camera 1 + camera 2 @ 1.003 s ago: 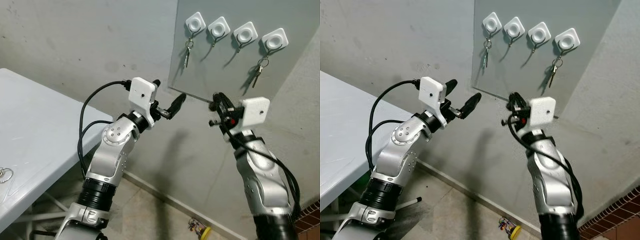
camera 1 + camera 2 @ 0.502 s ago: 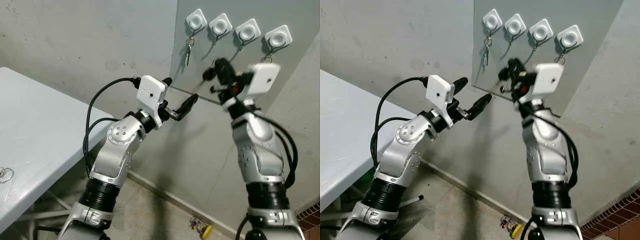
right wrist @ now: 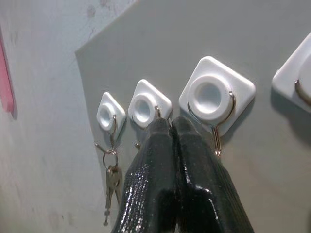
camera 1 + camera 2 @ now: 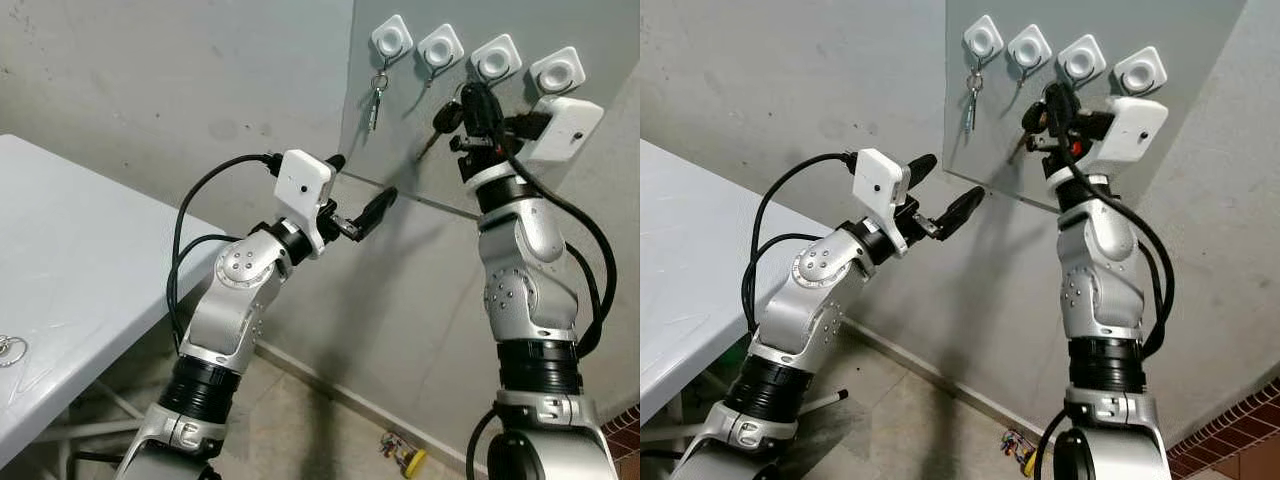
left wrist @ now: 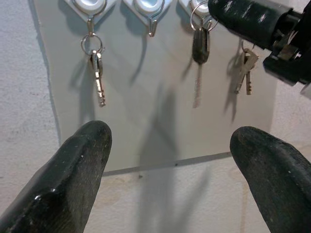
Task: Hang keys on a hook
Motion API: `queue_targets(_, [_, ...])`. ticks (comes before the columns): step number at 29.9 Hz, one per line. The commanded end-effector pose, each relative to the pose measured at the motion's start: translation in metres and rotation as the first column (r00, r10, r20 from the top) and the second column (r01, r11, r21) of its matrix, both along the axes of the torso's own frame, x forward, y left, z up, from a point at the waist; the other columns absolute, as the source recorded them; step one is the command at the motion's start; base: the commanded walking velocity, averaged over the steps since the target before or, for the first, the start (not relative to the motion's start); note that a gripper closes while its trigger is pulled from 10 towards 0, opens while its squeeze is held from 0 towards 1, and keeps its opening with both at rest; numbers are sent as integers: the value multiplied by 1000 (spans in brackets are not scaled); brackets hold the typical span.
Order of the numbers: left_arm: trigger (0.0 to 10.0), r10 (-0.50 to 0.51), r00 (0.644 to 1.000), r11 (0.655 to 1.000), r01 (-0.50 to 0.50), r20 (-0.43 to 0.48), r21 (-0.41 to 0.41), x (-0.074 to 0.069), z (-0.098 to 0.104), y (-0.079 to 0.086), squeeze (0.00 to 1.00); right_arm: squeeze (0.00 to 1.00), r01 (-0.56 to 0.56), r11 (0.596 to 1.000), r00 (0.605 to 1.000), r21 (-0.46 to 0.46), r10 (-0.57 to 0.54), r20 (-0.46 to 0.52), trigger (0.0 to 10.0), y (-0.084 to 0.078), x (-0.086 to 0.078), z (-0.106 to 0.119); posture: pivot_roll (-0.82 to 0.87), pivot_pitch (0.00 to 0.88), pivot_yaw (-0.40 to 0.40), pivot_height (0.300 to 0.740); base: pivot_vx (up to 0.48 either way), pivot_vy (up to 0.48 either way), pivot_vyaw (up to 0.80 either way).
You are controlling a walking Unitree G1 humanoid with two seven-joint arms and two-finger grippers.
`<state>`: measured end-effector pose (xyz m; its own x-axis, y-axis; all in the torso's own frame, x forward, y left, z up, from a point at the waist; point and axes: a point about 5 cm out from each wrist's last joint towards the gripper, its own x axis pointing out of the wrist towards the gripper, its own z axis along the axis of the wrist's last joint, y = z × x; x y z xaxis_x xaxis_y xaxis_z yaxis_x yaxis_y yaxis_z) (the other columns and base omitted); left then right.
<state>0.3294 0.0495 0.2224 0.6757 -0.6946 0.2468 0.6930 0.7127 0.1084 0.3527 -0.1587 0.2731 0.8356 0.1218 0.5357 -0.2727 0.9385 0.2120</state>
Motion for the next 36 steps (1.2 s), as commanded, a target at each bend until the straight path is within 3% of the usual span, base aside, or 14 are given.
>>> queue_targets(1, [10000, -15, 1000, 1000, 15, 25, 3, -1, 8, -3, 0, 0, 6, 1000, 1000, 30, -7, 15, 10000, -2, 2, 8, -58, 30, -25, 711, 0, 0, 0])
queue_targets(4, [10000, -14, 1000, 1000, 14, 25, 1, -1, 9, -3, 0, 0, 16, 996, 1000, 93, -15, -13, 10000, -4, 7, 10, -58, 30, -25, 711, 0, 0, 0])
queue_targets(13, [10000, -6, 1000, 1000, 6, 23, -1, 0, 9, -2, 0, 0, 27, 988, 999, 151, -20, -49, 10000, -9, 10, 6, -56, 31, -27, 711, 0, 0, 0])
queue_targets(27, [10000, -5, 1000, 1000, 5, 25, -3, 1, 10, -1, 0, 0, 53, 970, 991, 235, -21, -134, 10000, -17, 4, -24, -58, 30, -23, 711, 0, 0, 0])
queue_targets(28, [10000, -4, 1000, 1000, 4, 25, -3, 1, 10, -2, 0, 1000, 44, 965, 991, 257, -9, -136, 10000, -18, 1, -30, -58, 30, -23, 711, 0, 0, 0])
queue_targets(36, [10000, 33, 998, 999, -33, 45, 3, 2, 11, 0, 0, 1000, 32, 962, 992, 273, 3, -128, 10000, -18, -8, -44, -58, 29, -20, 711, 0, 0, 0])
